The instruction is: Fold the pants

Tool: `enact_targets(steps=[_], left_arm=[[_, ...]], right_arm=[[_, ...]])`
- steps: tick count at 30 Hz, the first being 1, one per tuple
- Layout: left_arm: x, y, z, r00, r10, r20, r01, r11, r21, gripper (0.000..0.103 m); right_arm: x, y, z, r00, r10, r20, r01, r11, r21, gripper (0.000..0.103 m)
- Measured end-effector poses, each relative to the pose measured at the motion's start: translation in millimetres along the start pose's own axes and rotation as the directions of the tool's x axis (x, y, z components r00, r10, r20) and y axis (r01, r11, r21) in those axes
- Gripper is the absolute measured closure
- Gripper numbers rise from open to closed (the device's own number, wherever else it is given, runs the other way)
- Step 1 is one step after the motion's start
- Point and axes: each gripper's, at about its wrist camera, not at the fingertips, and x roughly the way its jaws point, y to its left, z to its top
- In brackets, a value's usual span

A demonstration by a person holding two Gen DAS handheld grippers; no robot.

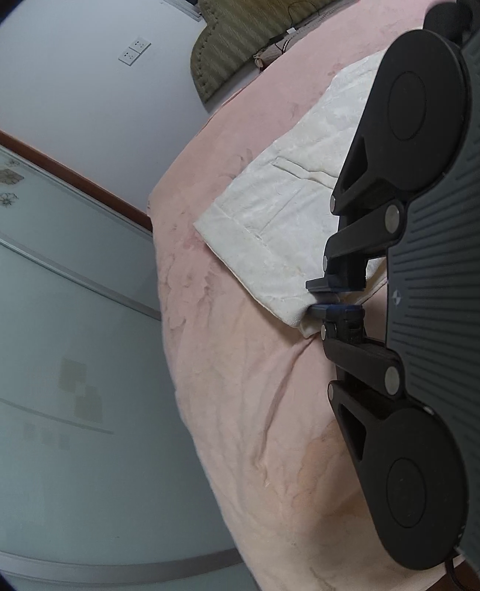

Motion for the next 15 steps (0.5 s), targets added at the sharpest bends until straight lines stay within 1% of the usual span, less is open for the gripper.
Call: enact_targets(steps=[2,4,6,8,9,11,12,14,15], left_arm=[[1.9,-1.0,-0.8,1.0,0.008,0.004,-0.008,1.0,0.009,0.094],[2.5,-3.1,-2.5,1.0,0.02,0.015,-0.02,1.0,0.024,0.094],[0.4,-9.3,-6.0,0.999,0.04,0.037,-0.042,0.998,0.051,0.094],[0.4,-14.4,-9.3,0.997,0.057,0.054,-0.061,0.995,0.074,0.094],[0.5,-14.9,-9.0,0.997,0.059,0.054,-0.063,0.995,0.078,0.094],[0.1,-15.7,-9.1,0.996,0.066,0.052,-0.07,0.994,0.08,0.094],[0.2,-16.1,-8.5,0.996,0.072,0.052,-0.077,0.994,0.083,0.093],[0.7,-18.6,-7.8,0.995,0.085,0.055,-0.09,0.992,0.09,0.093],[0.8,-20.3,-8.1,0.994,0.092,0.059,-0.098,0.991,0.095,0.093]], right_arm=[[-26.1,-14.0,-5.9,0.999,-0.038,0.029,0.036,0.997,0.066,0.089],[-45.6,-31.8,-16.7,0.996,-0.087,0.027,0.082,0.986,0.146,0.089],[-52.1,-46.3,-33.4,0.991,-0.126,-0.036,0.131,0.971,0.202,0.089],[-49.7,-51.0,-54.9,0.984,-0.109,-0.142,0.138,0.966,0.216,0.09],[-57.0,-49.8,-64.1,0.987,-0.11,-0.113,0.134,0.964,0.228,0.09],[-77.4,-54.9,-70.7,0.993,-0.084,-0.084,0.106,0.95,0.294,0.089],[-89.2,-59.8,-72.9,0.993,-0.089,-0.071,0.108,0.94,0.322,0.089],[-116.0,-69.5,-80.5,0.984,-0.173,-0.051,0.18,0.917,0.357,0.089],[-129.9,-75.1,-86.1,0.972,-0.227,-0.054,0.231,0.901,0.369,0.089]])
